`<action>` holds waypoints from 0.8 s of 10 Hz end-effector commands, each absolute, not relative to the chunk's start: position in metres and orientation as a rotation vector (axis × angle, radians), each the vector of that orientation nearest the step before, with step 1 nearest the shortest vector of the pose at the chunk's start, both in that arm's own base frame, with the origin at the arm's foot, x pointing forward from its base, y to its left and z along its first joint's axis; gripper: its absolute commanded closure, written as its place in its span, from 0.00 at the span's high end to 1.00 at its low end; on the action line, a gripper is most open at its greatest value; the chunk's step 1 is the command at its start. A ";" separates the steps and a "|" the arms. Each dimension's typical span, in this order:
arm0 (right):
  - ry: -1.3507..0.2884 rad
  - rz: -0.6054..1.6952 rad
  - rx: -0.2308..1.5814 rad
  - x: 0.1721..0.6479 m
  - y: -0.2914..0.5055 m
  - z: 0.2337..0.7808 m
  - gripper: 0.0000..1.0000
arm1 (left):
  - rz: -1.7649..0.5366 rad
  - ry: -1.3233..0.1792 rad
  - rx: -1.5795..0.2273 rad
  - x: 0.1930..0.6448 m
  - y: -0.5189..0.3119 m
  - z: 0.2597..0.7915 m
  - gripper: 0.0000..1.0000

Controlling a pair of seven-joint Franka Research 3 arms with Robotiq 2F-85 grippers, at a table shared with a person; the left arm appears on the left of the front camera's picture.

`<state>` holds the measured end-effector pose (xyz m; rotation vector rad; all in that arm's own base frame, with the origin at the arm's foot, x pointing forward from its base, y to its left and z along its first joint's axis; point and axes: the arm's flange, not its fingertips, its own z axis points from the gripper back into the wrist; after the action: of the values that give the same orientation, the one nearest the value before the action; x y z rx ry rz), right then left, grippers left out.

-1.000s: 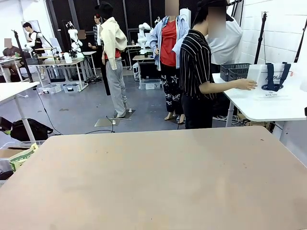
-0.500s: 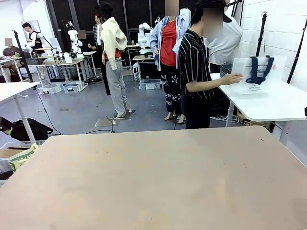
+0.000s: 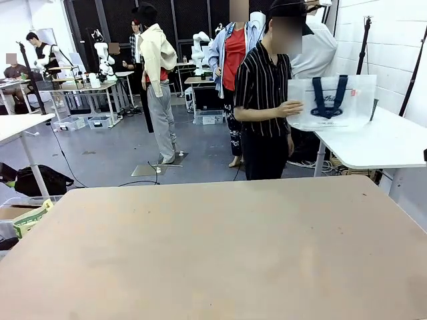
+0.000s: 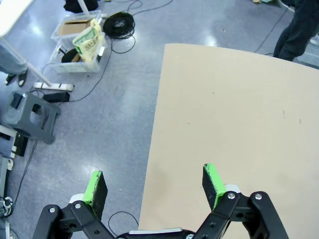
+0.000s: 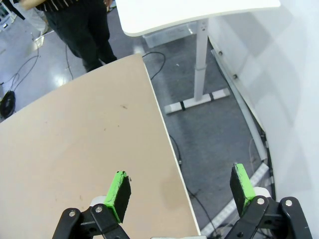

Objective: Transfer purchased items from the store into the shopping bag.
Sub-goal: Open the Reusable shopping bag in the center of the table.

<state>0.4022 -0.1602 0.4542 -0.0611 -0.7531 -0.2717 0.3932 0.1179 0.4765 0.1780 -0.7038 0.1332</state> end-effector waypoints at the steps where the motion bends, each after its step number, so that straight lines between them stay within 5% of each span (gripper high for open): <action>1: -0.747 -0.266 -0.070 0.401 -0.161 0.453 1.00 | 0.133 -0.695 0.200 0.393 0.116 0.476 1.00; 8: -0.747 -0.266 -0.070 0.401 -0.161 0.453 1.00 | 0.133 -0.695 0.200 0.393 0.116 0.476 1.00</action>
<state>0.4022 -0.1602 0.4542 -0.0611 -0.7531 -0.2717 0.3932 0.1179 0.4765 0.1780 -0.7036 0.1332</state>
